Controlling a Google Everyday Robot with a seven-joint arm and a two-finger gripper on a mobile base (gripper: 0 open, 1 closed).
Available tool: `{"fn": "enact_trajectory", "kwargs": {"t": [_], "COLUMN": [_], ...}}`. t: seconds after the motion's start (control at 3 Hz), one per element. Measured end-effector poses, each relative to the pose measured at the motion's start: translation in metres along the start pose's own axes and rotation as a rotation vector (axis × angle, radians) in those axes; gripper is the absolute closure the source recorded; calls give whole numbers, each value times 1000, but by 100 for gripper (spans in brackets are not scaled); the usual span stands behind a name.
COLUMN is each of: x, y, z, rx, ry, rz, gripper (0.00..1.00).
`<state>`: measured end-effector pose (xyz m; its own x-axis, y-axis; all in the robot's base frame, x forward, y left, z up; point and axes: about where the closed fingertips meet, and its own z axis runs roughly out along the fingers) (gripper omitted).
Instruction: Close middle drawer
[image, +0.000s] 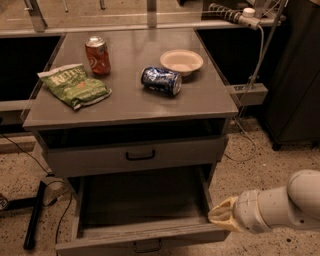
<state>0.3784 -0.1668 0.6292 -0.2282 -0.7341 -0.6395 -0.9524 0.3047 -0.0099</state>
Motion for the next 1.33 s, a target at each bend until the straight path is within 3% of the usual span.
{"fn": "enact_trajectory", "kwargs": {"t": [0.33,0.67,1.33], "x": [30,31,79], "y": [-11,-11,5], "z": [37,38,104], "rx": [30,30,-11], "ry": [-59,-59,-43], "rz": [3,3,68], "gripper": [100,100,100]}}
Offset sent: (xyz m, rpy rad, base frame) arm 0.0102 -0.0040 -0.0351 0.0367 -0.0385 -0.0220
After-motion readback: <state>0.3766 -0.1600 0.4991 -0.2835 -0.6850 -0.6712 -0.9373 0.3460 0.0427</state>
